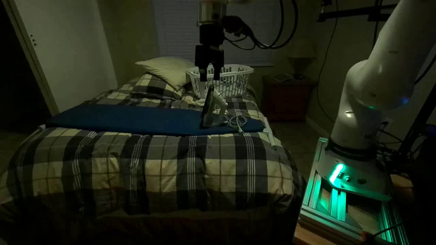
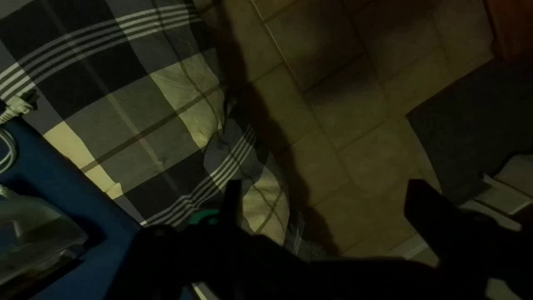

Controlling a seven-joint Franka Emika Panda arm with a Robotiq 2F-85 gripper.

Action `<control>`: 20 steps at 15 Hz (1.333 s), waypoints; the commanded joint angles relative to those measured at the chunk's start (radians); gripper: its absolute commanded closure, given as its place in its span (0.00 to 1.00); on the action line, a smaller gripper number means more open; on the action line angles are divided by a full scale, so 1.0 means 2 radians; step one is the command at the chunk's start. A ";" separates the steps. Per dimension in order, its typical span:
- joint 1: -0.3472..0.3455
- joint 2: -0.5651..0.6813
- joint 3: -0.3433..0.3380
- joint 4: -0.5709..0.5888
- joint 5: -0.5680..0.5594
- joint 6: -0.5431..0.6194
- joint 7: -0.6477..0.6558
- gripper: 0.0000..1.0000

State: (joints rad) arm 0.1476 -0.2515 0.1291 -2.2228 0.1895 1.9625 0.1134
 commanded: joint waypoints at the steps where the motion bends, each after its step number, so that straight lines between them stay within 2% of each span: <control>1: -0.002 0.000 0.002 0.001 0.000 -0.001 0.000 0.00; 5: -0.002 0.000 0.002 0.001 0.000 -0.001 0.000 0.00; 9: -0.009 -0.016 0.013 -0.050 -0.081 0.021 0.004 0.00; 11: -0.012 -0.018 0.014 -0.075 -0.124 0.051 0.004 0.00; 14: -0.021 -0.021 0.012 -0.122 -0.188 0.135 0.011 0.00; 16: -0.033 -0.028 0.008 -0.162 -0.225 0.221 0.026 0.00; 20: -0.072 -0.024 0.000 -0.223 -0.245 0.381 0.083 0.00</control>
State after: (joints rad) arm 0.0589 -0.2645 0.1341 -2.5647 -0.2546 2.5385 0.1951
